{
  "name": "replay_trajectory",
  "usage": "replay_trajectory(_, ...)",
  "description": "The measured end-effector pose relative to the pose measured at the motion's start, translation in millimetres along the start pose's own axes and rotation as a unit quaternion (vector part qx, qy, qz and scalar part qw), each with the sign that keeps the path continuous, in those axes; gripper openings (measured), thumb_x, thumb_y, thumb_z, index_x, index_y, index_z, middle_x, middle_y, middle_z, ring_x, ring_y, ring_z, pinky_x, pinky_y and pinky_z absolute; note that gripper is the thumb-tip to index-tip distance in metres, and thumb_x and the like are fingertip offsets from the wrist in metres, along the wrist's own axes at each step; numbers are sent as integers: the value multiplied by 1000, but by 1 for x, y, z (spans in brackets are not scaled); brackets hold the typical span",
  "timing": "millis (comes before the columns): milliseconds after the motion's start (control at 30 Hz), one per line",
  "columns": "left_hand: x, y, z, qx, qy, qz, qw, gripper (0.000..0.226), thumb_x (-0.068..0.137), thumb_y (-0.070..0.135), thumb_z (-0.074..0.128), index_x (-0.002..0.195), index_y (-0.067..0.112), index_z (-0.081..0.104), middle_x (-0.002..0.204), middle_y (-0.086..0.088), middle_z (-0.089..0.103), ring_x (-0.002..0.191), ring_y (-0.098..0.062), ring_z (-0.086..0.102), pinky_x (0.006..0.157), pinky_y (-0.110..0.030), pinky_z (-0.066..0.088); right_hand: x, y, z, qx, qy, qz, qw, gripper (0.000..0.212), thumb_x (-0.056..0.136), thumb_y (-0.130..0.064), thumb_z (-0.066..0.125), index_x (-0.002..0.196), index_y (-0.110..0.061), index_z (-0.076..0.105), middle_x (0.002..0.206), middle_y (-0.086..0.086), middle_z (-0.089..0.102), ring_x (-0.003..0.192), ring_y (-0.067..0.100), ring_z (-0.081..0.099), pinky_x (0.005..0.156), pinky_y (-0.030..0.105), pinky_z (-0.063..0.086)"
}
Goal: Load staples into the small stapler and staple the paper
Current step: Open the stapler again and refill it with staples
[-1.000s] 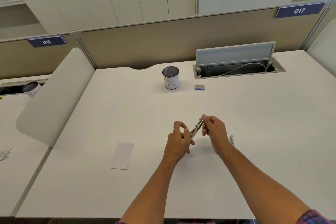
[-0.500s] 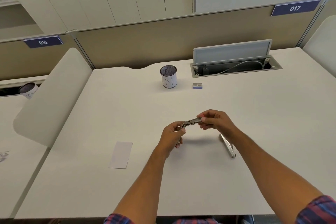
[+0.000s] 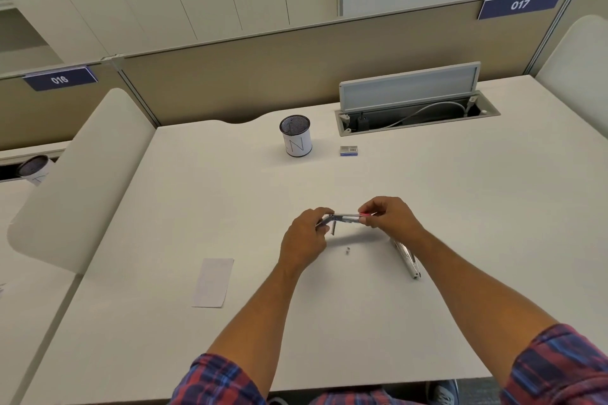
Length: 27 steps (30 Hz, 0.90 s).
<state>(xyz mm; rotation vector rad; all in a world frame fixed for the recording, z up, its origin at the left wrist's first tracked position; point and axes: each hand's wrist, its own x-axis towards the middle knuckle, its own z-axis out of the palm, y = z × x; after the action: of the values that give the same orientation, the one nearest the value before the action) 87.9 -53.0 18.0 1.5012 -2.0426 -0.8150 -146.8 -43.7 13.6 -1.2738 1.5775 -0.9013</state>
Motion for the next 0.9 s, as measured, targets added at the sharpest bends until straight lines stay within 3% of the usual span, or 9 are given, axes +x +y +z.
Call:
replay_trajectory(100, 5, -3, -4, 44, 5, 25, 999, 43, 88, 13, 68, 125, 35, 62, 109, 10, 62, 97, -12, 61, 80, -34, 54, 1, 1, -1, 71, -35, 15, 997, 13, 80, -7, 85, 91, -6, 79, 85, 19, 77, 73, 19, 69, 75, 32, 59)
replay_trajectory(333, 14, -19, -7, 158, -18, 48, 986, 20, 95, 23, 65, 113, 23, 73, 98, 2, 56, 81, -23, 61, 64, -34, 49, 6, -2, 10, 115, -43, 96, 988, 21, 84, -17, 84, 88, 2, 77, 88, 22, 78, 74, 20, 75, 64, 26, 61)
replay_trajectory(400, 14, -21, -6, 173, -25, 45, 984, 19, 96, 24, 61, 109, 21, 74, 95, 0, 57, 80, -25, 61, 66, -34, 47, 9, -3, 15, 74, -20, 94, 993, 18, 87, -16, 81, 86, 1, 76, 85, 20, 78, 70, 20, 73, 65, 25, 60)
replay_trajectory(533, 17, -26, -4, 209, -39, 52, 976, 22, 96, 20, 56, 108, 21, 75, 95, -1, 61, 86, -27, 60, 77, -37, 44, 14, -2, 20, -47, 31, 82, 995, 16, 87, -23, 80, 76, -12, 77, 66, 3, 69, 56, 12, 58, 54, 20, 44)
replay_trajectory(900, 16, -39, 5, 142, -20, 48, 989, 18, 95, 13, 65, 105, 12, 79, 98, -7, 62, 90, -30, 56, 72, -34, 48, 17, 3, 28, -151, 12, 75, 986, 14, 89, -7, 63, 84, -9, 76, 81, 3, 77, 75, 16, 68, 75, 30, 55)
